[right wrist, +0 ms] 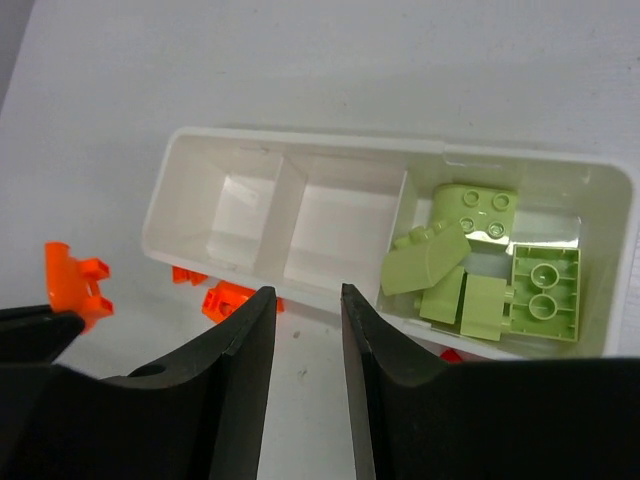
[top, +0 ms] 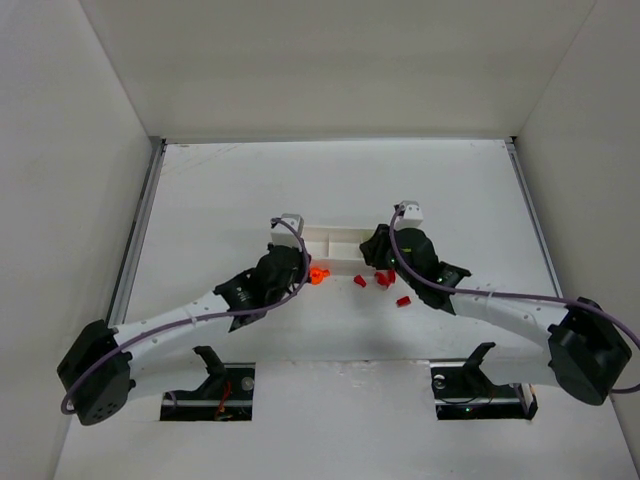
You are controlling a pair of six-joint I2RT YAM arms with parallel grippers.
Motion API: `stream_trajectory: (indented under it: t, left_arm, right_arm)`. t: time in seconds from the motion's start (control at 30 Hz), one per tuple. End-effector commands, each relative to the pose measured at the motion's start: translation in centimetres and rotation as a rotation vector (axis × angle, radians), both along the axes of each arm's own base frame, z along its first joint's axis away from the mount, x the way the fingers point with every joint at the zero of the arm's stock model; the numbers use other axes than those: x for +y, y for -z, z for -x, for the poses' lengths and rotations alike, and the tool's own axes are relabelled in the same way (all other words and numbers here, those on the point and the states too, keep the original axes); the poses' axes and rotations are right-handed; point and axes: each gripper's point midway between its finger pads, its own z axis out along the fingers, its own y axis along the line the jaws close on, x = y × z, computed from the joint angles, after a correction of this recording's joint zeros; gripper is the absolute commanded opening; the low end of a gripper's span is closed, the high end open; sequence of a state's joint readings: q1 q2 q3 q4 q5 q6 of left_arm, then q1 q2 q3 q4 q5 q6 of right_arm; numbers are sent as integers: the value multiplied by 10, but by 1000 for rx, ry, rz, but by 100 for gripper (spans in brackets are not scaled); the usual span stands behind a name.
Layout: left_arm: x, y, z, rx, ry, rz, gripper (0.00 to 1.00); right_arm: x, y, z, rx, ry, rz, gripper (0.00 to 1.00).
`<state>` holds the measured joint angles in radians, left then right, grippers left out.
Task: Sort the legos into containers by color
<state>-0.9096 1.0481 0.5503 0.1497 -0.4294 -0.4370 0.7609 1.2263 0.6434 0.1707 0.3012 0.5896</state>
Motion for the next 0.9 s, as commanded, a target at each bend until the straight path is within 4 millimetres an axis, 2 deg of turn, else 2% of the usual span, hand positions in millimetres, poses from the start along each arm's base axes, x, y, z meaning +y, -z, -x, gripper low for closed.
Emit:
stream_trajectory:
  t: [0.0,0.13,0.27,0.37,0.47,0.57,0.63,0.7,0.77,0.87]
  left_arm:
    - [-17,-38,-25,-58,-16,83,6]
    - [-35,-45,-61,-82,-16,102,8]
    - [-44,-26,-94,-34,-34,88,8]
    - [-41,-14,-104,-14,-62,70,8]
    - [-38,-11,-107,-15,-67,56,8]
    - [-34,-15,-108,-26,-80,63,8]
    - [-35,-17,-102,-31,-70,66,8]
    - [-35,-16,-95,-36,-61,63,9]
    - [-31,-12,-88,-34,-63,61,10]
    - [-22,-6,-77,-29,-73,64,12]
  right_arm:
    - [7,-12,-5,-57,-9,-56,37]
    - [9,-5,-2,-45,-31,-55,28]
    - [12,-3,2,-42,-52,-41,23]
    - [16,-1,15,-39,-91,-19,24]
    - [13,9,23,-19,-98,-10,24]
    - [11,7,31,-20,-103,-7,24]
    - [9,10,37,-3,-111,8,24]
    - [8,22,42,42,-118,45,26]
    - [15,39,46,93,-141,97,31]
    - [18,66,46,140,-128,195,49]
